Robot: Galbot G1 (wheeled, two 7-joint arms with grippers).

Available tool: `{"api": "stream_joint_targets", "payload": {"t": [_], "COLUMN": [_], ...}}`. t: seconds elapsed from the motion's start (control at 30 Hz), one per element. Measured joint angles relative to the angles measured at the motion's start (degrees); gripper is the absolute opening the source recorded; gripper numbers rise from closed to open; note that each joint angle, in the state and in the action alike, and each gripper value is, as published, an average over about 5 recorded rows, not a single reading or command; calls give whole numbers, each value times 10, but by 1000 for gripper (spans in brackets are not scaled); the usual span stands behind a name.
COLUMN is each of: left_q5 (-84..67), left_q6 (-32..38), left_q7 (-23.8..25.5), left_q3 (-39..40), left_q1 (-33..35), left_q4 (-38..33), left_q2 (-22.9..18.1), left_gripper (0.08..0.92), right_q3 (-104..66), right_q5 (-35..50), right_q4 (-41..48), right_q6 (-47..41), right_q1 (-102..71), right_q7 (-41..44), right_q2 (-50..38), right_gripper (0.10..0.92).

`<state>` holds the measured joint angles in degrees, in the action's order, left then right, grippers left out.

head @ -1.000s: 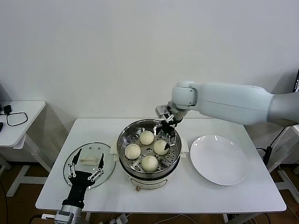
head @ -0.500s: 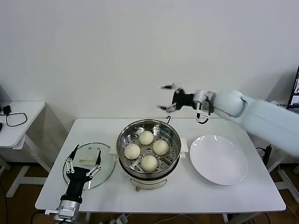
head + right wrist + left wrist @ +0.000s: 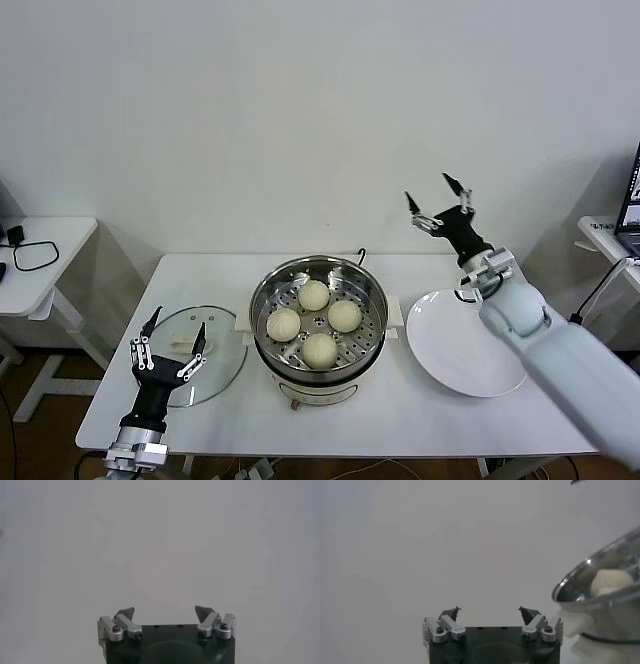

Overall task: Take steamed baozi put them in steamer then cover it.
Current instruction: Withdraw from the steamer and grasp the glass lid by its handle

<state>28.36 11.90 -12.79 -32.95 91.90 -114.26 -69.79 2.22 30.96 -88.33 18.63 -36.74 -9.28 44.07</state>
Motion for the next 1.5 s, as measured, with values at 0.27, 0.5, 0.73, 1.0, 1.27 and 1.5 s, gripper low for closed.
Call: {"api": "stream_joint_targets", "payload": {"t": [0.27, 0.5, 0.73, 1.0, 1.27, 1.5], "left_q5": [161, 303, 395, 439, 455, 465], "left_q6": [18, 39, 59, 62, 52, 41], "left_q7": [-25, -58, -91, -122, -132, -132], "left_q3": [-18, -21, -17, -15, -7, -1], "left_q1": [-7, -23, -44, -82, -122, -157], "left_q4": [60, 134, 207, 261, 299, 331], "left_q2": [17, 27, 30, 26, 24, 23], "left_gripper": [823, 823, 823, 823, 823, 823], "right_q3": [-166, -262, -320, -350, -365, -372], "right_q5": [-41, -74, -98, -112, -117, -118], "right_q4": [-12, -23, -26, -27, -23, -18], "right_q6": [25, 36, 41, 44, 46, 47], "right_q1": [-176, -285, -349, -388, -399, -404], "right_q7": [-20, -24, -25, -22, -19, -17], "right_q2": [82, 141, 186, 218, 229, 234], "right_gripper": [823, 823, 823, 823, 823, 823]}}
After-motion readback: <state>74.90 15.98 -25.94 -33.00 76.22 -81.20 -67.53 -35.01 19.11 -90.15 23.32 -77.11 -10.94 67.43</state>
